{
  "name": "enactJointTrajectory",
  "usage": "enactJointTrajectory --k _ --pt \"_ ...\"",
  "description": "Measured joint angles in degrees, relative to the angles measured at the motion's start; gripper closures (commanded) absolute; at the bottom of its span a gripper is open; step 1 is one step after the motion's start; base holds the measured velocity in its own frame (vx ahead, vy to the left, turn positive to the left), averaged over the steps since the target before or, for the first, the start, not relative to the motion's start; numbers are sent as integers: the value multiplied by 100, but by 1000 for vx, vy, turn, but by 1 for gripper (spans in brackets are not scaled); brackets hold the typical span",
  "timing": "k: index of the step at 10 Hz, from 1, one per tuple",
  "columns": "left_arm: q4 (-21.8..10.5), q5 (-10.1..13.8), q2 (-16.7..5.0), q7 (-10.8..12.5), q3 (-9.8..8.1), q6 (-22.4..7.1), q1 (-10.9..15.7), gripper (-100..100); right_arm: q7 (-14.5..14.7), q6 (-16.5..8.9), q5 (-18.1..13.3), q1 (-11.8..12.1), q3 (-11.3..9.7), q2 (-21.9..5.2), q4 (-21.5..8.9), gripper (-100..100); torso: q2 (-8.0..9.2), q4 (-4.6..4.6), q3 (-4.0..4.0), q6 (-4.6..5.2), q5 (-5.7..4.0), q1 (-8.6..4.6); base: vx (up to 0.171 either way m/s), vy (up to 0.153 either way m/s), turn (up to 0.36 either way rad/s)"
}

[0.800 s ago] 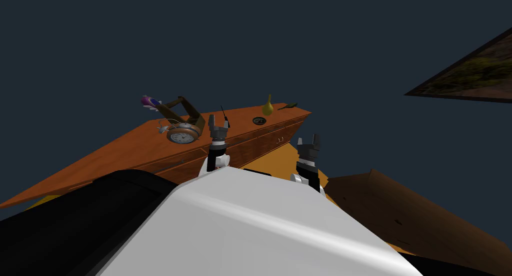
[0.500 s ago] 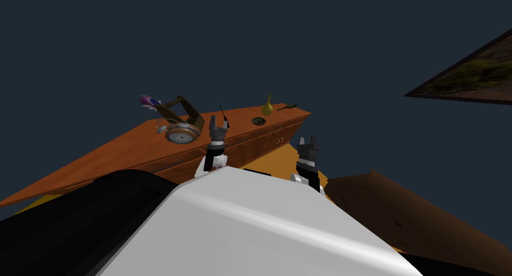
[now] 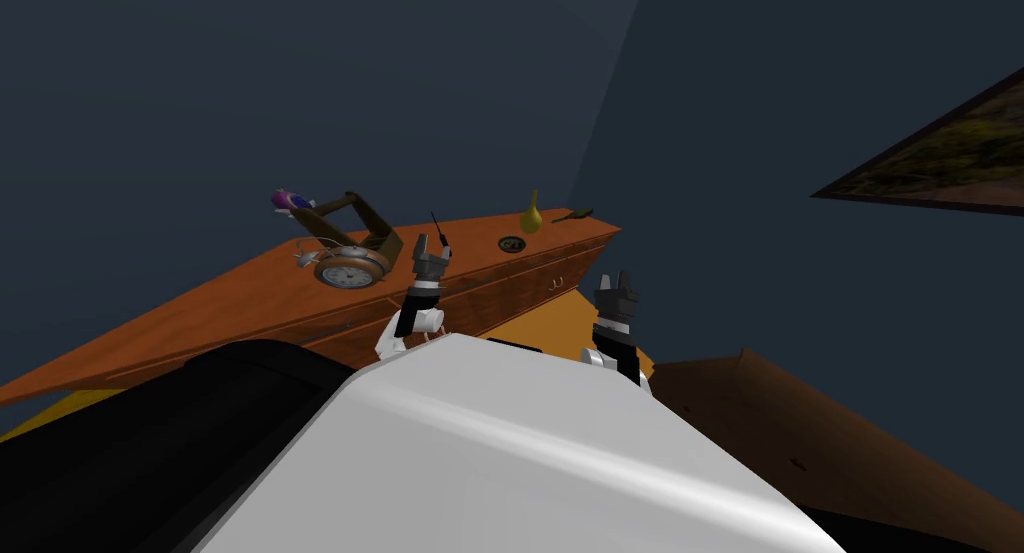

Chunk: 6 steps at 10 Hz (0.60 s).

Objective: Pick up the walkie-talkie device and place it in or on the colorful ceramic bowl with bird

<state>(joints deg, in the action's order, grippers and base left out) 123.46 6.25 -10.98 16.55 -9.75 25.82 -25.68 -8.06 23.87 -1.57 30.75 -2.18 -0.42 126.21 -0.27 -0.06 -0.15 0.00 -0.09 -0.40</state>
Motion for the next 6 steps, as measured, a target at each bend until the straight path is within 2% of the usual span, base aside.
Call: enactJointTrajectory --k 2,4,6 --pt "-41 188 -138 209 -138 -150 -58 -100 0 0 0 0 0 0 0 0 11 2 6 0 3 12 39 -92 30" --pt "-158 427 -295 447 -325 -402 16 -100 0 0 0 0 0 0 0 0 7 2 4 1 1 7 58 -90 24" --pt "-356 731 -501 726 -567 -645 44 -100 0 0 0 0 0 0 0 0 -7 -2 -4 0 0 -5 76 -121 33"
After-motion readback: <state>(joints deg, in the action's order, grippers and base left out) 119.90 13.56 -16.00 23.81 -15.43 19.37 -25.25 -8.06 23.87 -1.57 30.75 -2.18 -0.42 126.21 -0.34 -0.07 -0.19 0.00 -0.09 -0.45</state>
